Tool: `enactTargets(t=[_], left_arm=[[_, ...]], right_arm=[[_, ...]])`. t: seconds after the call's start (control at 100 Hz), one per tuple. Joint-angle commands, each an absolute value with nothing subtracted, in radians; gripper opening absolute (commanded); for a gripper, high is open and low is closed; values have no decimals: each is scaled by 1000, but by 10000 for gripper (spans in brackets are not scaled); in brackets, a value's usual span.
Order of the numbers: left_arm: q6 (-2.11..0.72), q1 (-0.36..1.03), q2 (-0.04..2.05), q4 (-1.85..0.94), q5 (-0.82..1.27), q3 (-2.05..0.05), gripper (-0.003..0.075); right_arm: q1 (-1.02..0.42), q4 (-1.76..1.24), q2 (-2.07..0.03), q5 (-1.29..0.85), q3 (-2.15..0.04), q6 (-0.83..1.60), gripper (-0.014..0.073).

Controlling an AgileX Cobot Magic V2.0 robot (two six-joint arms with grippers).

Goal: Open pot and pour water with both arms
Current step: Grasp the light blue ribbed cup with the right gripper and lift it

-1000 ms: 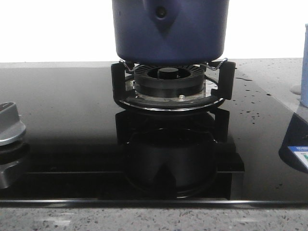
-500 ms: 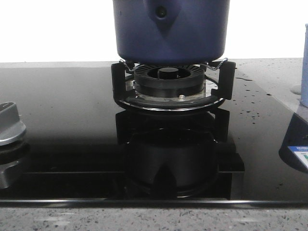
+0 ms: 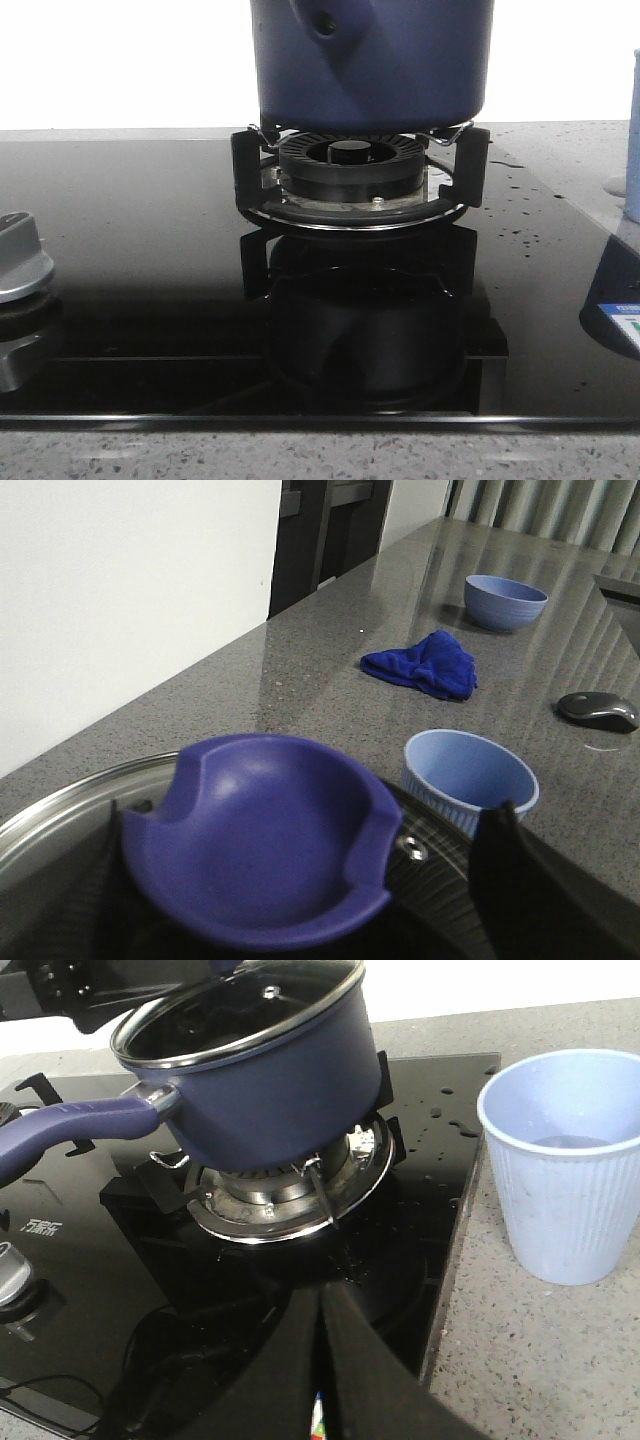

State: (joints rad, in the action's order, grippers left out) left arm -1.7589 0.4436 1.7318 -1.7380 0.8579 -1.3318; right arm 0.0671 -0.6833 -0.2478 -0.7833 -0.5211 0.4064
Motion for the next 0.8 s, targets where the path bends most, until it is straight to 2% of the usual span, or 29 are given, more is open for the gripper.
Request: enactTargets(t=[0.0,0.15,0.22,0.36,0.43,0.48,0.55,0.69,0.79], left_arm=[[-1745,472,1694,-1791,930,-1359,464],[-1745,473,1694,-1798,934,-1359,269],[-1745,473,1694,-1814,938,-1359,202],[-1745,462,1674,-1850,936,-1359,178],[-1745,452,1652,-1850,932,-1359,178],[-1745,442,1633,-1850,930,-1359,179],[-1745,431,1602,-1850,928,-1359,179],[-1745,406,1534,-1850,928,-1359,179],[-1745,398,1488,-1850,928,-1359,179]], right_arm=[[67,-704,-269,-725,-555,417,-71],[67,-704,-269,-714,-555,417,-71],[67,-704,-269,-709,-555,417,-71],[67,-703,-269,-669,-555,417,-68],[67,-699,-269,-638,-555,417,-34],[67,-692,-269,-611,-555,417,15],[67,-662,-269,-567,-555,417,129],[67,-563,-269,-456,-555,417,461],[67,-461,-271,-392,-553,417,587]])
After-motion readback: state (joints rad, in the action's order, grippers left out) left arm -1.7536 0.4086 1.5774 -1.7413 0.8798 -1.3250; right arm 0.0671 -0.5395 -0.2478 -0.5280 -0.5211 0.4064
